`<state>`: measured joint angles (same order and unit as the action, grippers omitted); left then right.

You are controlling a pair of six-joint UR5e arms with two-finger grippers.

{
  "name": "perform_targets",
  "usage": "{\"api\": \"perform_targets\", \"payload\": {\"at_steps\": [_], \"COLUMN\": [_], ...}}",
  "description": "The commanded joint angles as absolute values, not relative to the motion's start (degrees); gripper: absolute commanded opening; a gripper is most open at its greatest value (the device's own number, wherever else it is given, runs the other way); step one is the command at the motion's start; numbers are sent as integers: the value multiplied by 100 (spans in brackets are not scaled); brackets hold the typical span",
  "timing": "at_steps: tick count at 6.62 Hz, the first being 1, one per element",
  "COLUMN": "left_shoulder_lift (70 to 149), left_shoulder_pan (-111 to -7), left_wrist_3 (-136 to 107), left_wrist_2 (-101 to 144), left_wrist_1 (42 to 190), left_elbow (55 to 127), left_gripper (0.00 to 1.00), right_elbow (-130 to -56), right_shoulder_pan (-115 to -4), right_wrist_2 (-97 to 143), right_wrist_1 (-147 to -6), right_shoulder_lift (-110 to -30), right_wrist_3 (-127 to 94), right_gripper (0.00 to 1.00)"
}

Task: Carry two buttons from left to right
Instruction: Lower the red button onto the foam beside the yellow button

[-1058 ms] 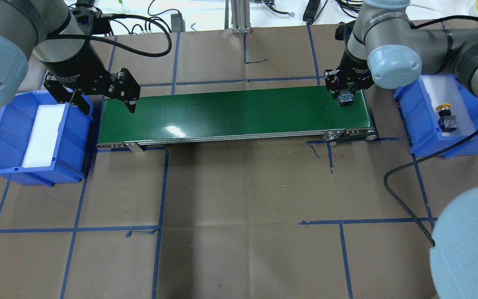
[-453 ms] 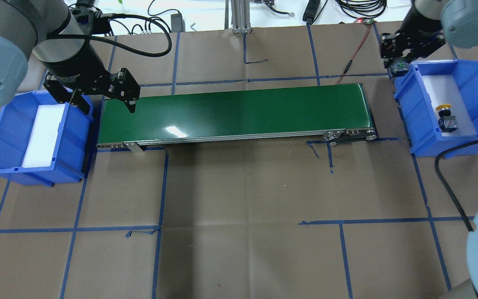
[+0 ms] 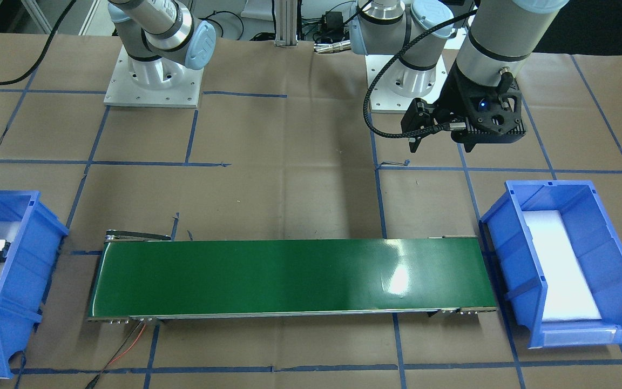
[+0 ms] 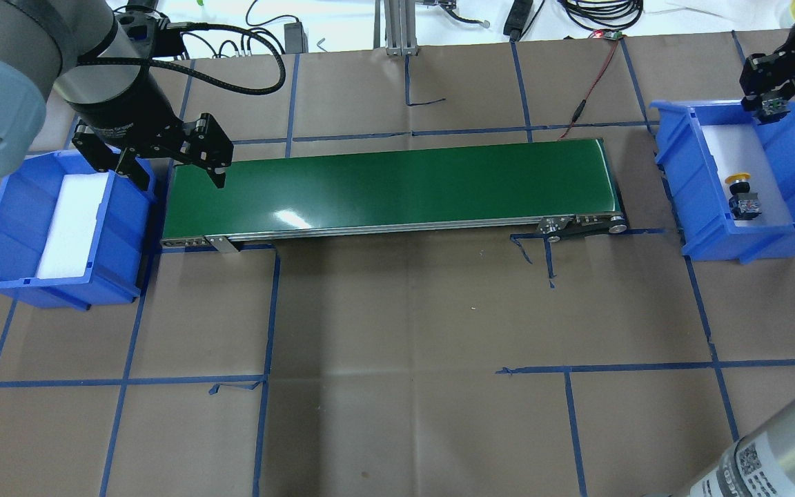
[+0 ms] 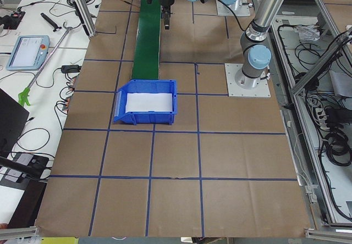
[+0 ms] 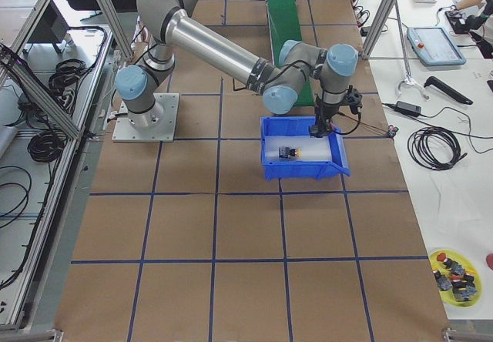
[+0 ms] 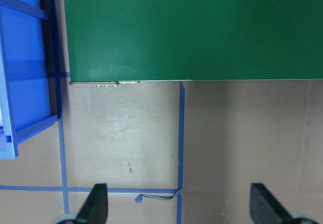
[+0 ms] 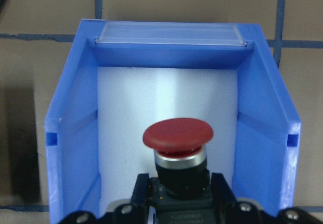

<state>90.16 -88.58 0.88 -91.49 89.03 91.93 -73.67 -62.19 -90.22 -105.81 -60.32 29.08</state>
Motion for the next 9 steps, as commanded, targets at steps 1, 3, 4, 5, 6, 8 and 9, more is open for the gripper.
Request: {"api": "perform_targets", "payload": {"at_steps": [1,3,4,5,6,8,9], "left_shoulder_lift": [9018,9018,9018,9018,9018,9018,9018], "left_shoulder_pan": [-8859,-8859,-8851,-8859,-8851,-8851,-8851], "left_wrist_3": [88,88,88,88,79,88,88], "left_wrist_2": [-9149,-9149,-9149,-9149,-9149,-9149,-9149], "left_wrist_1": [8903,8903,8903,8903,8903,8903,8903], "left_elbow": [9193,9193,9193,9193,9193,9193,9193], "left_gripper": [100,100,100,100,100,100,100], "right_elbow": [-7259,-7338,-7356,-7339,-7374,-7313,-7295], "right_shoulder_pan": [-6222,-6284,-6284,-6284,-6284,-6284,-6284], "right_wrist_2": [-9026,-9035,-9026,-9026,-9026,-9035,-9018], "right_wrist_1": [-10591,-10591,-10626,-10730,-10784,-10925,-10934], "right_shoulder_lift": [-5635,-5441,-5380,-5283,-5256,-5116,-5054], "right_wrist_3": [2883,2900,2900,2900,2909,2909,2909], "right_gripper": [4,4,4,5,5,6,7]}}
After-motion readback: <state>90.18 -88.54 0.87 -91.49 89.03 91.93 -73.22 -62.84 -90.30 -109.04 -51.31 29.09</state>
